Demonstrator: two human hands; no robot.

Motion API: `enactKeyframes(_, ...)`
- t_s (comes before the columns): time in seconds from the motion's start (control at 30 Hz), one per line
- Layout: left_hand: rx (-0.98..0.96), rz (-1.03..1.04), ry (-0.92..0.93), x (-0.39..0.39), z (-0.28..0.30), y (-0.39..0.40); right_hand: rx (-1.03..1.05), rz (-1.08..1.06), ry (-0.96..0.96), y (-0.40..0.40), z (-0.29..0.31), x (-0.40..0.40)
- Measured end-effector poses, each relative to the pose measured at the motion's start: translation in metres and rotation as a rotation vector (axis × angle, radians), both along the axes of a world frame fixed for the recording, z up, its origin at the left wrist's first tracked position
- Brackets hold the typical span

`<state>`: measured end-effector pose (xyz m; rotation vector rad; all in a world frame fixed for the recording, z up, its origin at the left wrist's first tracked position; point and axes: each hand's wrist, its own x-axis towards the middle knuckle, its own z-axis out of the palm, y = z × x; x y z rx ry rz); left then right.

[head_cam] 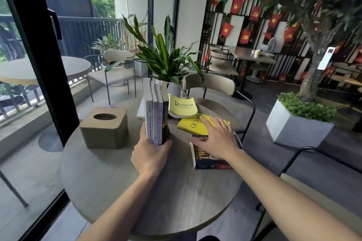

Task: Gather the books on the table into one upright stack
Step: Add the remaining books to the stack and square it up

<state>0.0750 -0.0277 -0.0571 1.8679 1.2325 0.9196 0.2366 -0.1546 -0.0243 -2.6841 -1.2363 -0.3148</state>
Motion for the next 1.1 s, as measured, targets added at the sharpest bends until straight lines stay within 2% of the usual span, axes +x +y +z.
enactKeyframes(0.27, -0.003, 0.017, -0.005, 0.007, 0.001, 0.020, -0.005, 0.066, -0.030, 0.081, 0.012, 0.027)
enactKeyframes(0.57, 0.019, 0.005, 0.005, 0.013, -0.003, 0.036, -0.123, 0.051, 0.086, 0.163, -0.013, 0.048)
enactKeyframes(0.7, 0.016, 0.000, 0.007, 0.012, -0.004, 0.037, -0.101, 0.055, 0.093, 0.184, -0.020, 0.053)
enactKeyframes(0.83, 0.003, 0.019, 0.011, 0.013, -0.005, 0.036, -0.001, -0.044, 0.226, 0.201, -0.018, 0.055)
enactKeyframes(0.97, -0.015, 0.033, 0.022, 0.015, -0.006, 0.037, -0.007, -0.156, 0.351, 0.215, -0.008, 0.054)
enactKeyframes(1.1, -0.012, 0.038, 0.015, 0.016, -0.006, 0.037, 0.045, -0.220, 0.393, 0.219, -0.007, 0.048)
